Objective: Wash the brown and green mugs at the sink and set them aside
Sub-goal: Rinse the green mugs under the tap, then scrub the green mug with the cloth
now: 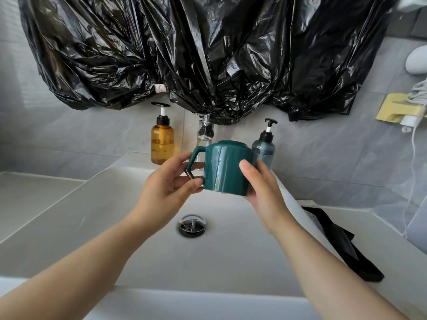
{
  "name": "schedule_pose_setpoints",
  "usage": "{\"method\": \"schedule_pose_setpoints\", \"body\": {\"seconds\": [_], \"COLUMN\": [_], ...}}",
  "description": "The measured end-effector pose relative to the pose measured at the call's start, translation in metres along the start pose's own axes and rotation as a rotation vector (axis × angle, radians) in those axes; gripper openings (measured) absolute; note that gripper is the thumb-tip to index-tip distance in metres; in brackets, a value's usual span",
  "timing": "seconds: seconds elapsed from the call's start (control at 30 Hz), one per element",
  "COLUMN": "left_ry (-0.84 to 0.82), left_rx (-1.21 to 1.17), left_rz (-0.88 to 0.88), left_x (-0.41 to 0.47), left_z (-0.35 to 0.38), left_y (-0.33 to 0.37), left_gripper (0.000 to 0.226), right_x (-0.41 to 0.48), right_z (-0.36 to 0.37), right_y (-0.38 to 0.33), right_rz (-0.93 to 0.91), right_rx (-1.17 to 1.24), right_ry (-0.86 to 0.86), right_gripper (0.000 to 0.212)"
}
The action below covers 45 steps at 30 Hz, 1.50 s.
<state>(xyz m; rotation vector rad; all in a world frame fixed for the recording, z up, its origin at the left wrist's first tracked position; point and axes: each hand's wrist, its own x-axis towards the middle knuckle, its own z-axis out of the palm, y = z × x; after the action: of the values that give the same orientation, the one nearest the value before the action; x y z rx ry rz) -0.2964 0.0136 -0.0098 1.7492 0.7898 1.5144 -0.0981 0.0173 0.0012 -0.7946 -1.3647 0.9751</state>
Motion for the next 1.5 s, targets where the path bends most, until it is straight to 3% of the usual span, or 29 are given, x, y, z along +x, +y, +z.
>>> {"method": "schedule_pose_setpoints", "body": {"seconds": [0.43, 0.6, 0.67, 0.8, 0.87, 1.0, 1.13, 1.2, 1.27, 1.37, 1.5], "left_ry": [-0.002, -0.008, -0.022, -0.133, -0.163, -0.171, -0.103, -0.039, 0.011, 0.044, 0.032], "left_rx": [0.007, -0.027, -0.048, 0.096, 0.075, 0.02, -0.119, -0.226, -0.326, -0.381, -0.388], "left_rz": [0.011, -0.016, -0.072, -0.224, -0.306, -0.487, -0.611, -0.634, -0.647, -0.66, -0.652], "left_x": [0.0, 0.0, -0.001, -0.002, -0.001, -0.002, -0.004, -0.006, -0.013, -0.033, -0.08], "left_z": [0.0, 0.002, 0.001, -0.002, 0.0, -0.001, 0.0, 0.006, 0.014, 0.028, 0.054], "left_y": [-0.002, -0.001, 0.001, 0.001, 0.001, 0.006, 0.018, 0.03, 0.045, 0.079, 0.115], "left_gripper": [0.047, 0.046, 0.052, 0.099, 0.097, 0.073, 0.071, 0.049, 0.034, 0.031, 0.032], "right_x": [0.001, 0.002, 0.003, -0.001, -0.003, -0.008, -0.021, -0.03, -0.044, -0.078, -0.131], "right_z": [0.0, -0.001, -0.003, -0.004, -0.003, 0.002, 0.009, 0.011, 0.011, 0.003, -0.03], "right_y": [0.002, 0.001, 0.002, -0.001, -0.001, -0.007, -0.027, -0.04, -0.054, -0.073, -0.094], "right_rz": [0.022, 0.088, 0.171, 0.451, 0.542, 0.595, 0.56, 0.502, 0.376, 0.148, 0.105], "right_rx": [0.023, 0.037, 0.02, 0.068, 0.054, -0.003, 0.036, 0.014, -0.158, -0.369, -0.481], "right_ry": [-0.014, 0.016, 0.031, 0.014, -0.005, -0.02, 0.021, 0.041, 0.098, 0.259, 0.371], "right_gripper": [0.061, 0.046, 0.047, 0.043, 0.049, 0.07, 0.064, 0.057, 0.04, 0.01, 0.025]}}
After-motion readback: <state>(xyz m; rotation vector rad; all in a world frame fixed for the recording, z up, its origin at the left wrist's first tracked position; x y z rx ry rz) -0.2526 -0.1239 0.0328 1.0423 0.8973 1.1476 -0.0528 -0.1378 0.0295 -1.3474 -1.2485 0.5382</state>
